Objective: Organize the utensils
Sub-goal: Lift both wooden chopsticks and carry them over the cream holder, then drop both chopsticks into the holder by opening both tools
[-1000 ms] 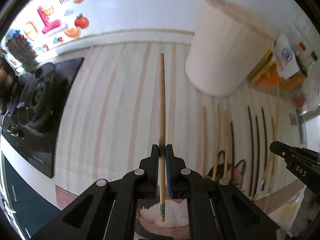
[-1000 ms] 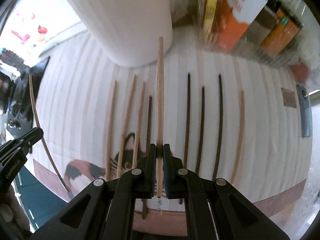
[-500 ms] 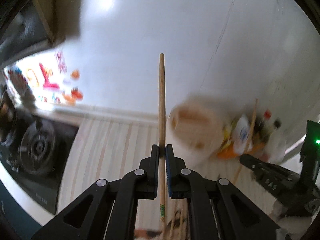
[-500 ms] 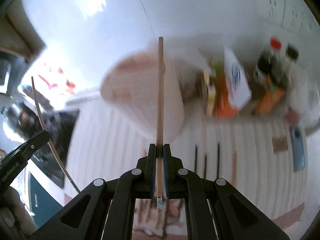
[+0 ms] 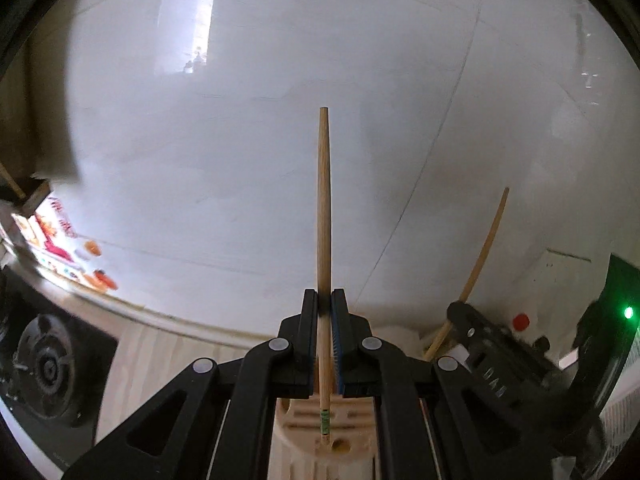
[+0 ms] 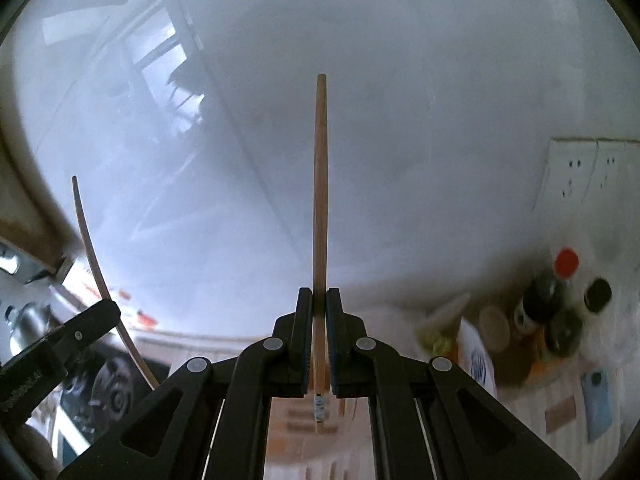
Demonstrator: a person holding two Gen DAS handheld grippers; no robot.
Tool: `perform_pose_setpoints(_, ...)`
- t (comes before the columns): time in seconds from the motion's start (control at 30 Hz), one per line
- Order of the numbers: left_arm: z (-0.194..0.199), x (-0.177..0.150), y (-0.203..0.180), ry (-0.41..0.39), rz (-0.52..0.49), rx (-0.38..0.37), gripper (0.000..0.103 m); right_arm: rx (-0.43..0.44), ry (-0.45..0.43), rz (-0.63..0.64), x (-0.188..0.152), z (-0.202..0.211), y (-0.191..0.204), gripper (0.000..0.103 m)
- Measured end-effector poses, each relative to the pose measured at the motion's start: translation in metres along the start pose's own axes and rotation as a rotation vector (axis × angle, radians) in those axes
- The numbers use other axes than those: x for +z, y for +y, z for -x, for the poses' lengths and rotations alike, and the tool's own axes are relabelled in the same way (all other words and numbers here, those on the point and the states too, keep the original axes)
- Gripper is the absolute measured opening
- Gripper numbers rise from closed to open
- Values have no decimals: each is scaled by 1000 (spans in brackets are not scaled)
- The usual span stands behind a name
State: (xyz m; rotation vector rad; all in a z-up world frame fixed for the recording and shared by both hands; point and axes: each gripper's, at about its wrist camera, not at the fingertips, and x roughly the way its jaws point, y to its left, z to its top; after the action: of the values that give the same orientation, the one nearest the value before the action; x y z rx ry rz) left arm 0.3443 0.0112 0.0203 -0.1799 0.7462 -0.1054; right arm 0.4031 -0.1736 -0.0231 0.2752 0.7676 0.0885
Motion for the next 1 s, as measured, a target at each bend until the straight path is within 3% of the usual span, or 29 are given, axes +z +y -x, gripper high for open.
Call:
perform_pose_setpoints(0.43,-55,-1,2,-13,-18,10,4,7,-29,-47,1,-60,1,7)
perform_pose_setpoints(0.8,-72,-15,9,90,-63,7,4,24,36,17,-17,-68,2,7)
perform_pose_setpoints(1.0,-55,-22,16,166,-66,-12,9,43,125,39,-27,-82,-5,7)
